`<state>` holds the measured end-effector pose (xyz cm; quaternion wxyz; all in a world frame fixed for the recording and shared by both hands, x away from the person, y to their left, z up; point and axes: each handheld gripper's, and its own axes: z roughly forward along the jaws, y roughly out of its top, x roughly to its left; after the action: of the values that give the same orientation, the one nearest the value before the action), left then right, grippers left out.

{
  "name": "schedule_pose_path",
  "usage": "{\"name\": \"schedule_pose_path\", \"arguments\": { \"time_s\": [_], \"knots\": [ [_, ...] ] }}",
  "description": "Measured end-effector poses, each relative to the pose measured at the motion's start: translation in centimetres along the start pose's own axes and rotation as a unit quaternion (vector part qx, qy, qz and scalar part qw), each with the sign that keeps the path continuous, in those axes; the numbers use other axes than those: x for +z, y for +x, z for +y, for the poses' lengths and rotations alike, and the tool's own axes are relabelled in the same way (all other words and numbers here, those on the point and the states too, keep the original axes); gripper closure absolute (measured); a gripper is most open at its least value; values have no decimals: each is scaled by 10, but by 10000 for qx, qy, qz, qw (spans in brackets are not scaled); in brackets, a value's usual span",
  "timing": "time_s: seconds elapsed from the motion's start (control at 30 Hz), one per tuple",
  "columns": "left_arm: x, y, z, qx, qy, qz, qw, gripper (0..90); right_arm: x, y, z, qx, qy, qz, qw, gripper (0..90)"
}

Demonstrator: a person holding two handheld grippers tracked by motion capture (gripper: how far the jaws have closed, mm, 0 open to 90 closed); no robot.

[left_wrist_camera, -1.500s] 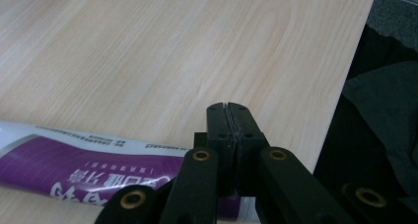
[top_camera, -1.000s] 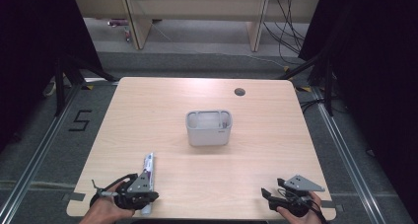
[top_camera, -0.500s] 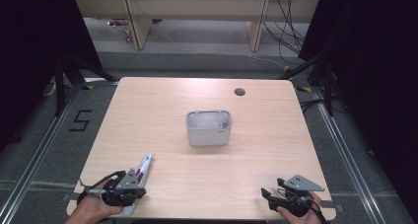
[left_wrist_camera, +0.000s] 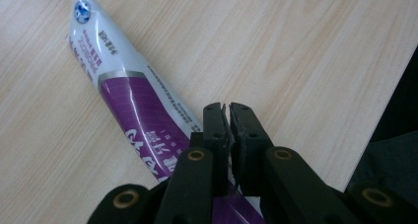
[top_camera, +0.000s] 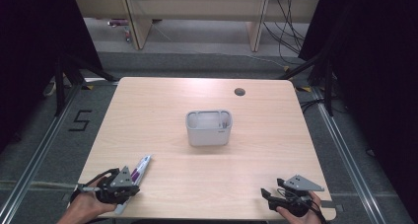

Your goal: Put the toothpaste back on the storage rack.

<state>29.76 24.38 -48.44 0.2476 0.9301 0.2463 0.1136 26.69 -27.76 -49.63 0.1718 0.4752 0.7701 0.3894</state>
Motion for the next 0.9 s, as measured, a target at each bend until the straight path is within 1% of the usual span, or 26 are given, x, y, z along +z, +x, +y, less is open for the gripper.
{"name": "schedule_pose_path", "arguments": {
  "time_s": [0.07, 0.1, 0.13, 0.17, 0.2, 0.23, 0.27, 0.3, 0.33, 0.37, 0.4, 0.43, 0.47, 0.5, 0.53, 0.6, 0.63, 0.67, 0.7, 0.73, 0.77, 0.8, 0.83, 0.87, 0.9],
  "knots": [
    [-1, 2, -2, -33, 17, 26, 10000, 852, 0, 0, 0, 0, 3, 4, 10000, 292],
    [-1, 2, -4, -53, -61, 70, 9999, 853, 0, 0, 0, -20, -7, -8, 10000, 292],
    [-2, 4, -4, -46, -1, 56, 10000, 853, 0, 0, 0, -33, -15, -14, 10000, 292],
    [-2, 4, -5, -97, -27, 59, 9999, 853, 0, 0, 0, -18, -9, -7, 10000, 292],
    [-3, 4, -5, -87, 0, 66, 9999, 852, 0, 1, 0, 9, 8, 7, 10000, 293],
    [-3, 5, -6, -75, -31, 80, 9999, 850, 0, 1, 0, 12, 12, 11, 10000, 292],
    [-3, 4, -7, -100, -46, 81, 9999, 849, 0, 3, 0, 109, 45, -6, 9999, 292],
    [-3, 4, -7, -153, -44, 76, 9998, 849, 1, 0, 0, -103, -23, -68, 9999, 292],
    [-3, 4, -7, -136, -60, 83, 9999, 848, 1, 0, 0, -99, -20, -61, 9999, 292],
    [-3, 4, -7, -143, -60, 83, 9998, 846, 0, 2, 0, 46, 17, -18, 10000, 292],
    [-3, 4, -7, -142, -73, 88, 9998, 843, 0, 3, 0, 112, 49, 2, 9999, 292],
    [-3, 4, -7, -118, -63, 90, 9999, 838, 0, 0, 0, -96, -18, -53, 9999, 292],
    [-3, 4, -6, -125, -53, 87, 9999, 836, 0, 0, 0, -106, -23, -58, 9999, 292],
    [-4, 4, -6, -161, -70, 87, 9998, 836, 0, 3, 0, 102, 39, 5, 9999, 292],
    [-5, 4, -5, -201, -64, 57, 9998, 834, 0, 3, 0, 129, 49, 11, 9999, 292],
    [-7, 4, -4, -211, -110, 66, 9997, 829, 0, 2, 0, 110, 34, 10, 9999, 292],
    [-8, 5, -3, -184, -115, 55, 9997, 820, 0, 1, 0, 100, 24, 16, 9999, 292],
    [-9, 5, -3, -186, -128, 57, 9997, 812, 0, 2, -1, 144, 42, 23, 9999, 292],
    [-11, 6, -2, -252, -149, 61, 9996, 805, 0, 1, -1, 143, 46, 25, 9999, 292],
    [-12, 7, -2, -281, -152, 62, 9995, 795, 0, -2, 0, -81, -29, -33, 10000, 292],
    [-13, 8, -2, -339, -179, 86, 9992, 785, 0, -2, 0, -98, -36, -33, 9999, 292],
    [-14, 10, -2, -349, -185, 65, 9992, 774, 0, 1, -1, 60, 4, 14, 10000, 292],
    [-15, 11, -1, -449, -169, 75, 9988, 760, 0, 1, -1, 125, 30, 47, 9999, 292],
    [-17, 12, -1, -470, -172, 60, 9987, 735, 0, 1, -1, 118, 19, 50, 9999, 292],
    [-18, 13, -1, -511, -152, 64, 9986, 715, 0, -2, 0, -92, -38, -9, 9999, 292]
  ]
}}
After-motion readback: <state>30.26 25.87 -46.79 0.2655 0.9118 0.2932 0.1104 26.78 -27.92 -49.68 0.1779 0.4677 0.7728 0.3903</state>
